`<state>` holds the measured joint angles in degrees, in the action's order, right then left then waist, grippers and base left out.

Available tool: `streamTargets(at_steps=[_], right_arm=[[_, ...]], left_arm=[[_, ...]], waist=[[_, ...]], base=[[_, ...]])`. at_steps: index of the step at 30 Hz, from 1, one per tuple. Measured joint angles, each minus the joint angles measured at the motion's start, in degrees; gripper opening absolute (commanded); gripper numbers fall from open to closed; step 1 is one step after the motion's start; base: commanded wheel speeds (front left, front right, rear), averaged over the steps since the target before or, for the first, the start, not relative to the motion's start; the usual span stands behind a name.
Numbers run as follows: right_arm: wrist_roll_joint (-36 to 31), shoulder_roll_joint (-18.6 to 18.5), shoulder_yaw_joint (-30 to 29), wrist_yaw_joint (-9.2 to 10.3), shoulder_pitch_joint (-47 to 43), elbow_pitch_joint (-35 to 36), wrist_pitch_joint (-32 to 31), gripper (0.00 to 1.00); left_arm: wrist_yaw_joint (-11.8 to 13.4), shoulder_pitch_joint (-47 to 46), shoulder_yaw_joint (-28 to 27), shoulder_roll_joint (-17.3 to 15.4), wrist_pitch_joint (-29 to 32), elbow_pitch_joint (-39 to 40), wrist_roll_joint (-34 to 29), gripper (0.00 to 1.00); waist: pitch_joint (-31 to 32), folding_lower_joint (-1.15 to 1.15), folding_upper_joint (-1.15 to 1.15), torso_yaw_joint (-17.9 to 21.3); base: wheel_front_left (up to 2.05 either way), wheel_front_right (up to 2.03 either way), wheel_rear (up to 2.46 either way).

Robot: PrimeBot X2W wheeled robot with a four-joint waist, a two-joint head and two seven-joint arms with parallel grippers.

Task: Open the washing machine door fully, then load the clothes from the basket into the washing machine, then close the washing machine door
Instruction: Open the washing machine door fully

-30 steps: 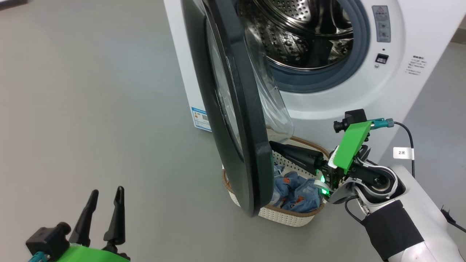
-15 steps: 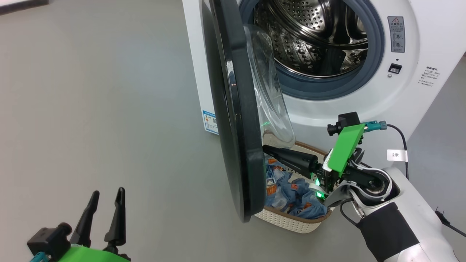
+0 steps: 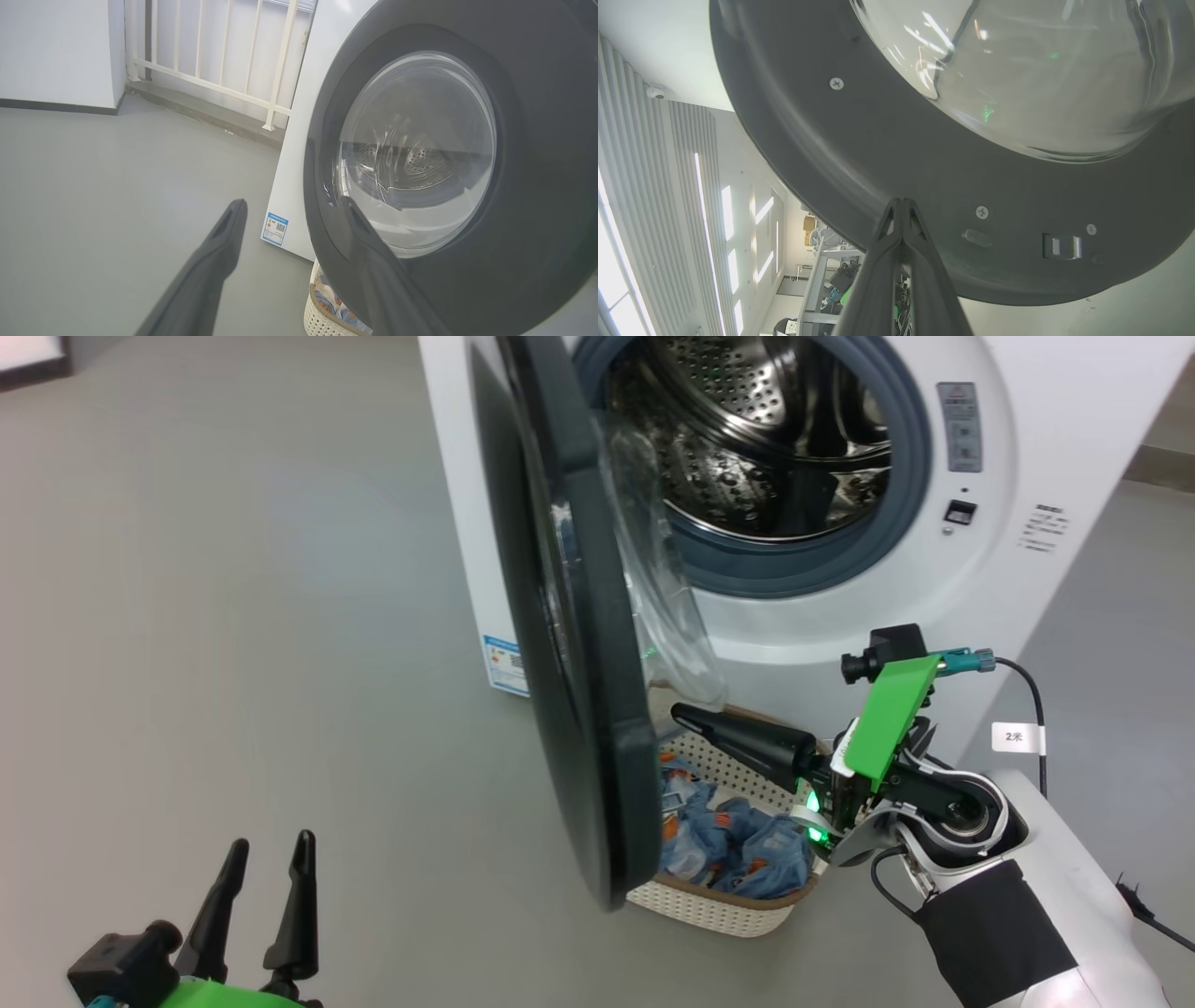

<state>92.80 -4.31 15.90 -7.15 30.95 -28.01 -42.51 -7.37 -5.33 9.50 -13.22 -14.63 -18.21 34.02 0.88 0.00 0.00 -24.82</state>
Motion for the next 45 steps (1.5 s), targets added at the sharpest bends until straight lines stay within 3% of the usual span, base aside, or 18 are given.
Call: streamTargets(at_steps=[1, 2, 6, 15, 31, 40, 45], right_arm=[[-0.07, -0.01, -0.18, 0.0, -0.05, 0.21, 0.33, 0.52], [-0.11, -0.01, -0.44, 0.0, -0.1, 0.52, 0.71, 1.0], [-2.83, -0.27, -0.77, 0.0, -0.13, 2.27, 3.96, 1.0], [-14.73, -1.8, 1.2, 0.0, -2.5, 7.91, 18.59, 1.0], [-33.12, -7.39, 5.83, -0.01, -9.07, 13.93, 41.21, 1.0], [-40.21, -7.56, 2.46, -0.01, -15.74, 14.6, 48.9, 1.0], [-48.18, -6.91, 0.13, -0.01, -19.17, 14.54, 52.39, 1.0]], left_arm=[[0.0, 0.0, -0.03, 0.04, 0.0, 0.01, -0.19, 1.0], [0.0, 0.01, -0.05, 0.09, 0.0, 0.04, -0.37, 1.0], [0.0, 0.03, -0.11, 0.23, 0.0, 0.27, -0.42, 1.0], [0.0, 0.08, -0.88, 0.14, 0.0, 1.09, -0.6, 1.0], [0.0, 1.4, -3.44, 1.23, 0.0, 2.57, -1.43, 1.0], [0.0, 2.3, -4.57, 1.68, 0.0, 3.68, -1.92, 1.0], [0.0, 2.35, -5.35, 1.69, 0.0, 4.13, -2.36, 1.0]], waist=[[0.1, 0.0, 0.0, 0.41], [0.2, 0.0, 0.0, 0.85], [0.53, 0.0, 0.0, 2.86], [0.86, 0.0, 0.0, 8.44], [0.64, 0.0, 0.0, 18.78], [0.5, 0.0, 0.0, 21.5], [0.26, 0.0, 0.0, 22.49]], base=[[0.0, 0.0, 0.0], [0.0, 0.0, 0.0], [0.0, 0.0, 0.0], [0.0, 0.0, 0.0], [0.0, 0.0, 0.0], [0.0, 0.0, 0.0], [0.0, 0.0, 0.0]])
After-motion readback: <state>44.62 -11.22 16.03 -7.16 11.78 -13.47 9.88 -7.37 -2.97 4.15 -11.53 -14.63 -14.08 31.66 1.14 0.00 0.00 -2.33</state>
